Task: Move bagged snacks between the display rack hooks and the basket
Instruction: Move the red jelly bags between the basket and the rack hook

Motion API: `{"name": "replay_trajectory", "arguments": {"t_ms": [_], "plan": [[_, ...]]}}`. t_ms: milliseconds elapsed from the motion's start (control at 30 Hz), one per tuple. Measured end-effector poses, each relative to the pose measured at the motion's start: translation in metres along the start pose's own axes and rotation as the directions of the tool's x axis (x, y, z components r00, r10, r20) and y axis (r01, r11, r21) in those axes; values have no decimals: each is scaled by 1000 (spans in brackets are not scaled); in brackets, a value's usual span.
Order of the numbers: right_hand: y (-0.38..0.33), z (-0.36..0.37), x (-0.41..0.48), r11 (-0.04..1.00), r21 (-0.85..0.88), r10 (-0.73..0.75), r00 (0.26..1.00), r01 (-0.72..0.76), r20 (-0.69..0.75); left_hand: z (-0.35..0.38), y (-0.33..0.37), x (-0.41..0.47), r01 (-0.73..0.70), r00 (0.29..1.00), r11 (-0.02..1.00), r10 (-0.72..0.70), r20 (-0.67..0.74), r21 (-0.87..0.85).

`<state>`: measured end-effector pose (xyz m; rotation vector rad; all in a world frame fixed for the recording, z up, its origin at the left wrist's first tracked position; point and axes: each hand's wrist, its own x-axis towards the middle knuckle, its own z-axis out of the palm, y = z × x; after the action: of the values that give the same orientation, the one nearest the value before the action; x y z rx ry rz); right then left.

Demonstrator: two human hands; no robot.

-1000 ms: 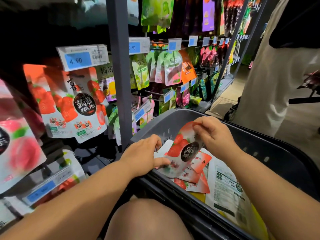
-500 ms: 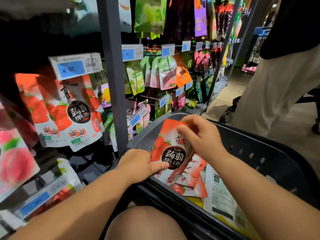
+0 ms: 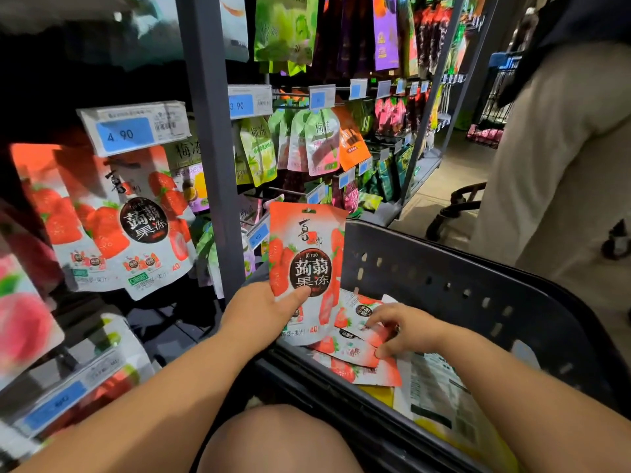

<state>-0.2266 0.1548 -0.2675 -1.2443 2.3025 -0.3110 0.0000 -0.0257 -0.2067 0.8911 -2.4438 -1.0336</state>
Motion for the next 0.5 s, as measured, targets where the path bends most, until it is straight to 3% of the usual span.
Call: {"name": "replay_trajectory", "arguments": {"t_ms": [200,500], "plan": [[-1,11,0,994,-104,11,998,-17,-56,2,-4,4,5,999,997,-8,35,75],[-4,8,-1,998,-17,58,994,-60,-95,-1,-3,4,19,999,997,-23,43,75]]}}
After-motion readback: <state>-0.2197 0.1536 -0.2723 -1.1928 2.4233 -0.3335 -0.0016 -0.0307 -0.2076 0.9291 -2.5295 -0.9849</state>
